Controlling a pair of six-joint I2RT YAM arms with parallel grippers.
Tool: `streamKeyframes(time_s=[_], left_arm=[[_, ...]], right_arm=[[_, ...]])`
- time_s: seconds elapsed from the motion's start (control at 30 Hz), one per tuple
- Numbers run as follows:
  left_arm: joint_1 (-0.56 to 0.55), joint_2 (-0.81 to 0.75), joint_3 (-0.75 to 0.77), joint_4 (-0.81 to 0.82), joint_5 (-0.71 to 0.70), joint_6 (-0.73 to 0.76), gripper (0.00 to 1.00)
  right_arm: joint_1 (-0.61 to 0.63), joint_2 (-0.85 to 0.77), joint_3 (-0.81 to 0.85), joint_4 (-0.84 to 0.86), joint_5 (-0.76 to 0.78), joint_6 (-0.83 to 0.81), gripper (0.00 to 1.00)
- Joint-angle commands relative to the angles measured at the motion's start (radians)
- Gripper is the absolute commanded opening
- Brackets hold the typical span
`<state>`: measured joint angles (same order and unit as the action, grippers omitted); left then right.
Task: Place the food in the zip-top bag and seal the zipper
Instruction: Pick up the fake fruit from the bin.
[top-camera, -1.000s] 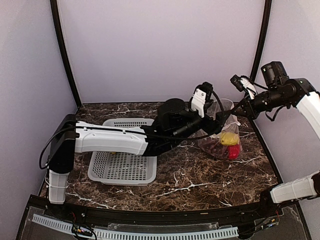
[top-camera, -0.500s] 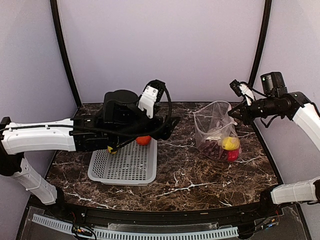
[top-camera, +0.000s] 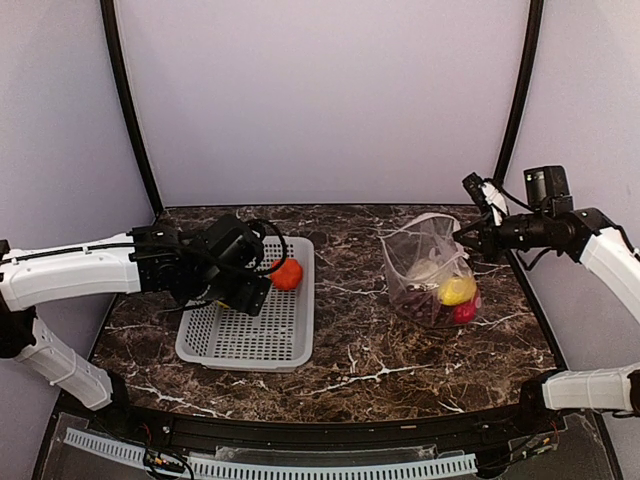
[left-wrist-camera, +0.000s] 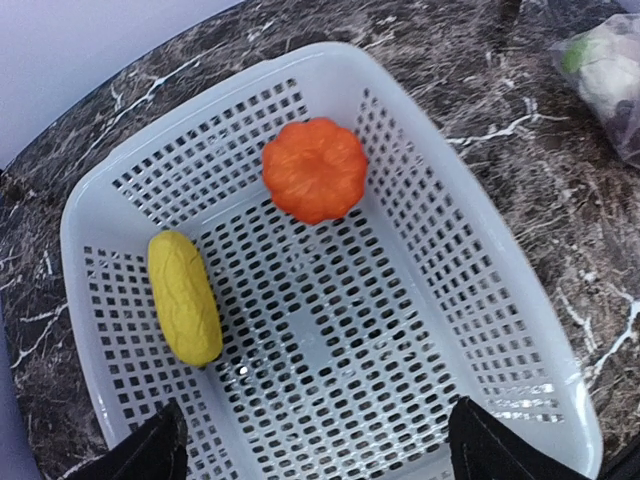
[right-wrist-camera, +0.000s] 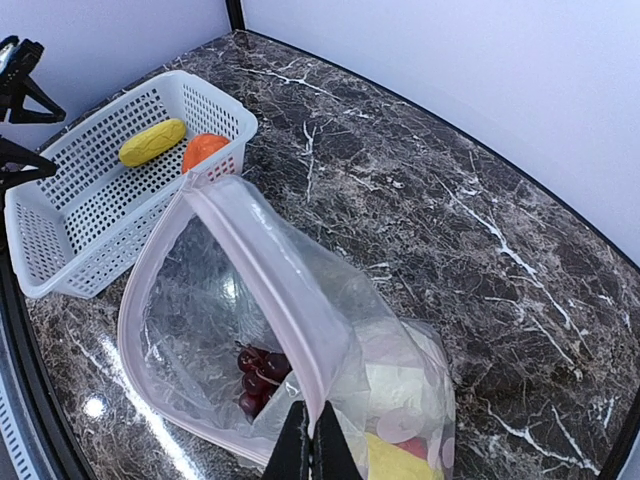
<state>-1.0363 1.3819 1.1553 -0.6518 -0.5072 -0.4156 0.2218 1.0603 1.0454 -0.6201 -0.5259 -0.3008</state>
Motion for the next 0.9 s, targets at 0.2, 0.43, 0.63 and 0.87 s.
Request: streamKeyframes(time_s=[0.2, 0.43, 0.63, 0.87], left_arm=[[0.181, 0.132, 0.029, -0.134, 0.016, -0.126, 0.78], [0.243, 0.272, 0.083, -0.122, 0.019, -0.128, 0.72], [0.272, 0.349, 0.111, -0.110, 0.015, -0.112, 0.71], [0.291, 0.426, 0.147, -0.123, -0.010, -0.097, 0.70]], right_arm=[[-0.024, -0.050, -0.022, 0.068, -0.053, 0.017, 0.00], [-0.032, -0.076, -0.065, 0.101, -0.077, 0.004, 0.00], [-0.046, -0.062, -0.116, 0.168, -0.152, -0.004, 0.00], [-0.046, -0.058, -0.165, 0.203, -0.138, -0.013, 0.00]])
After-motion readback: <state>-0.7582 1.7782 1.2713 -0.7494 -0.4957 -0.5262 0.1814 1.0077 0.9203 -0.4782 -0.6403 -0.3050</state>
